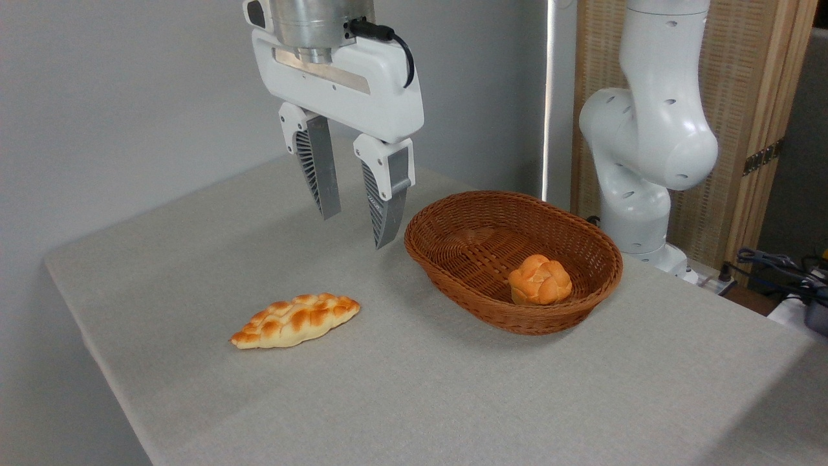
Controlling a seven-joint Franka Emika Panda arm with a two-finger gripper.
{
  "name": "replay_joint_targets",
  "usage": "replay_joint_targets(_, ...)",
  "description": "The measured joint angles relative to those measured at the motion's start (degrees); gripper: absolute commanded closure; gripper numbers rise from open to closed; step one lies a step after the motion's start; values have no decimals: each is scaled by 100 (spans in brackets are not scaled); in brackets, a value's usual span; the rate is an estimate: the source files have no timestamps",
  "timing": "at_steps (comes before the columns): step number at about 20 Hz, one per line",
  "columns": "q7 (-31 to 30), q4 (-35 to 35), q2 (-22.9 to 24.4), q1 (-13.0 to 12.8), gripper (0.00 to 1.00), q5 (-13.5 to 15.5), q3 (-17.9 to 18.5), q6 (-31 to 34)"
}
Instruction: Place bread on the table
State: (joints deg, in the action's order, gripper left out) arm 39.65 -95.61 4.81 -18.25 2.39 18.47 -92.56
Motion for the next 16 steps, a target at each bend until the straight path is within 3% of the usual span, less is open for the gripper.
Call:
replay_joint_targets(4, 0, 15, -15, 73, 0, 0, -91, 4)
replay_joint_targets(8, -2, 17, -25, 1100, 0, 0, -1204, 9)
replay_joint_targets(16, -2, 17, -50, 1604, 0, -3, -1616, 109)
